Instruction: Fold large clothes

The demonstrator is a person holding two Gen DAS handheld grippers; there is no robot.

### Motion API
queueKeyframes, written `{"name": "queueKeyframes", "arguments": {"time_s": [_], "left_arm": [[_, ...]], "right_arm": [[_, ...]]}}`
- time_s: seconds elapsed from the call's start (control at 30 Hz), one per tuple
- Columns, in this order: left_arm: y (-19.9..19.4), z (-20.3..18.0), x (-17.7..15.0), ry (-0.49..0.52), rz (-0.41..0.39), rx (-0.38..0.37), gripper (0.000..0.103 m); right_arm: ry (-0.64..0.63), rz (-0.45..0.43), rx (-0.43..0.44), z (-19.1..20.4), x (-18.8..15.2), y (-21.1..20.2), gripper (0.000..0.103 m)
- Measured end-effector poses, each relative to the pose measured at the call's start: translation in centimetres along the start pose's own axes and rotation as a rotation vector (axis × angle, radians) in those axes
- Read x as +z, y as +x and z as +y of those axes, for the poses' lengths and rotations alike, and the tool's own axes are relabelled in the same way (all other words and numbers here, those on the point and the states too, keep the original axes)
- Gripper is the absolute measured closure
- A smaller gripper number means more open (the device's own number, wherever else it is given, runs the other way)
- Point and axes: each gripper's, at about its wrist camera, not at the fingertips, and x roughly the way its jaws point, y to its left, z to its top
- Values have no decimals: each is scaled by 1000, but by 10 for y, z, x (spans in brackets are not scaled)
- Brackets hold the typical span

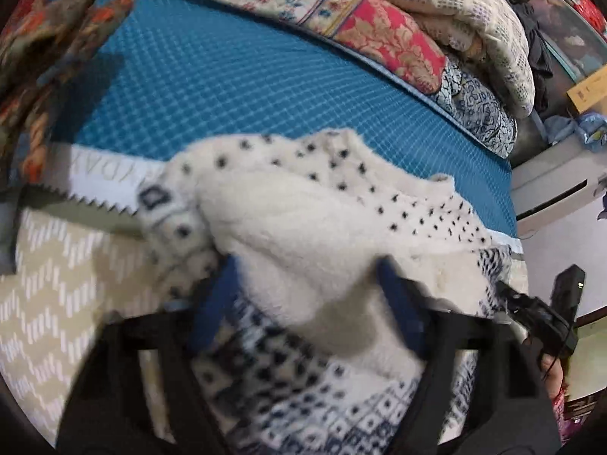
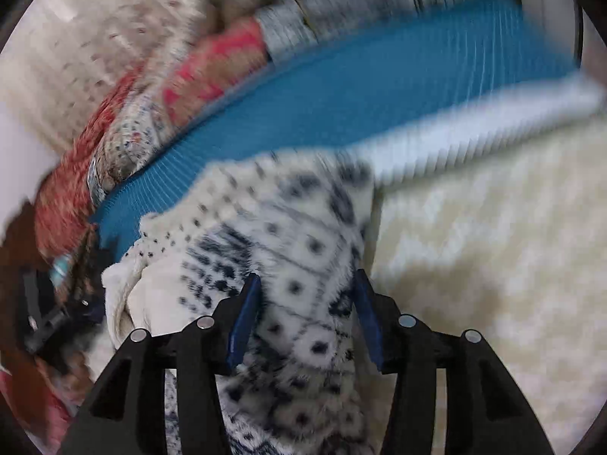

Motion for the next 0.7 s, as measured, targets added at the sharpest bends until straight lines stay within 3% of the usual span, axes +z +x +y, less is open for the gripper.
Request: {"name": "queueKeyframes", "arguments": {"time_s": [0.03,0.07,0.13,0.2,0.27,0.4,0.47,0.53,0.7], "left_arm": [[2,-5,-1,33,-11,14,95],[1,-8,-2,63,-43,21,95],[2,-4,-9,91,-86,64,95],[15,4,-20,96,-52,89,93],[19,8,-31,112,-39,116,89],[-11,9,-48,134,-68,101,71],[-32,19,-53,103,-96,64,65],[-44,27,-49,57,-121,43,53],[-62,46,-23,-121,-144,-37,53]], "right_arm": [[4,-51,-30,-3,3,-4,31],[27,-122,-75,-9,6,-8,30],[54,-165,-127,-16,2,-3,29],[13,-164,-167,-10,-3,12,30],[-37,-190,-188,-2,-8,7,40],[23,-278,-121,-6,-17,-32,48],[-16,-299,-31,-3,-29,-60,56],[-84,-248,48,9,-34,-64,58],[-245,-112,152,91,-28,-34,58]]}}
